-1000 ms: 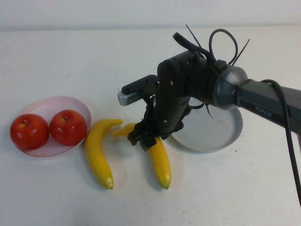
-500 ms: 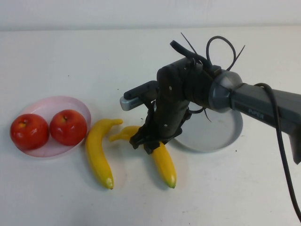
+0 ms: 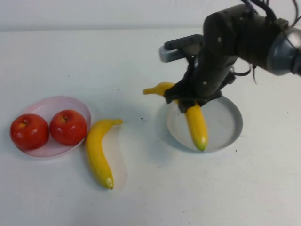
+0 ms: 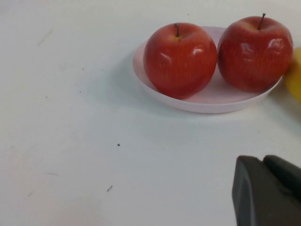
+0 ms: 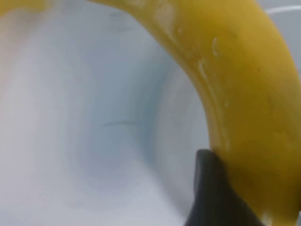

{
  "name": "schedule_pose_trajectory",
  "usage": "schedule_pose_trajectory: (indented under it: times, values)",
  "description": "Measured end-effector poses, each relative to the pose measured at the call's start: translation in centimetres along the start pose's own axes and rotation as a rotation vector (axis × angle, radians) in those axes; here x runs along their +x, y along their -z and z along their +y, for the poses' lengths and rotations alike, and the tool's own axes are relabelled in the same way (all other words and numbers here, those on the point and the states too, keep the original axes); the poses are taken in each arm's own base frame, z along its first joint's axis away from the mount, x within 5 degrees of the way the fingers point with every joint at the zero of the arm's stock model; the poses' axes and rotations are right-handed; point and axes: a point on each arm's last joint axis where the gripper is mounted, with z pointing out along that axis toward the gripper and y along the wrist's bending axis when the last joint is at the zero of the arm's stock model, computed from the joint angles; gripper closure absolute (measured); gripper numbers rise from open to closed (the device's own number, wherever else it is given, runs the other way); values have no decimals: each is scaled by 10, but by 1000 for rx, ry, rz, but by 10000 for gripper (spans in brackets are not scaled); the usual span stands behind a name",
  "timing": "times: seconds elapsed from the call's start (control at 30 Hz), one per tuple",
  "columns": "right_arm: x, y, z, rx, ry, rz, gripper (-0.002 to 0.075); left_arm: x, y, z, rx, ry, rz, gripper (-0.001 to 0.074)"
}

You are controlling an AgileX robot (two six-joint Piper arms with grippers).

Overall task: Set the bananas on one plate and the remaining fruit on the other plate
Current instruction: Put another type of fruit in the right plate

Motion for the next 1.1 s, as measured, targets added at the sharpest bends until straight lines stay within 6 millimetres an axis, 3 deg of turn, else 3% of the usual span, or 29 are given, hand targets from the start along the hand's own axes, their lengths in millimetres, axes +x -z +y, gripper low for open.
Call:
schedule_pose_trajectory:
  times: [0.1, 0.2, 0.33, 0.47, 0.6, 0.73, 0.83, 1.0, 1.1]
  values:
    - [-4, -8, -42, 77, -104, 8, 424, 0, 0, 0, 0, 0, 0, 734]
    - [-4, -20, -69, 114, -161, 37, 424, 0, 0, 0, 0, 0, 0, 734]
    - [-2, -41, -86, 130, -196, 84, 424, 0, 0, 0, 0, 0, 0, 734]
    - [-1, -54, -85, 113, -207, 103, 424, 0, 0, 0, 0, 0, 0, 734]
    - [-1, -55, -85, 105, -214, 102, 424, 0, 0, 0, 0, 0, 0, 734]
    - [-1, -54, -85, 106, -221, 102, 365, 0, 0, 0, 0, 0, 0, 734]
    - [-5, -49, -84, 105, -232, 95, 314, 0, 0, 0, 0, 0, 0, 734]
    - [-14, -34, -82, 117, -224, 78, 293, 0, 0, 0, 0, 0, 0, 734]
    - [-19, -24, -65, 101, -198, 72, 291, 0, 0, 0, 0, 0, 0, 734]
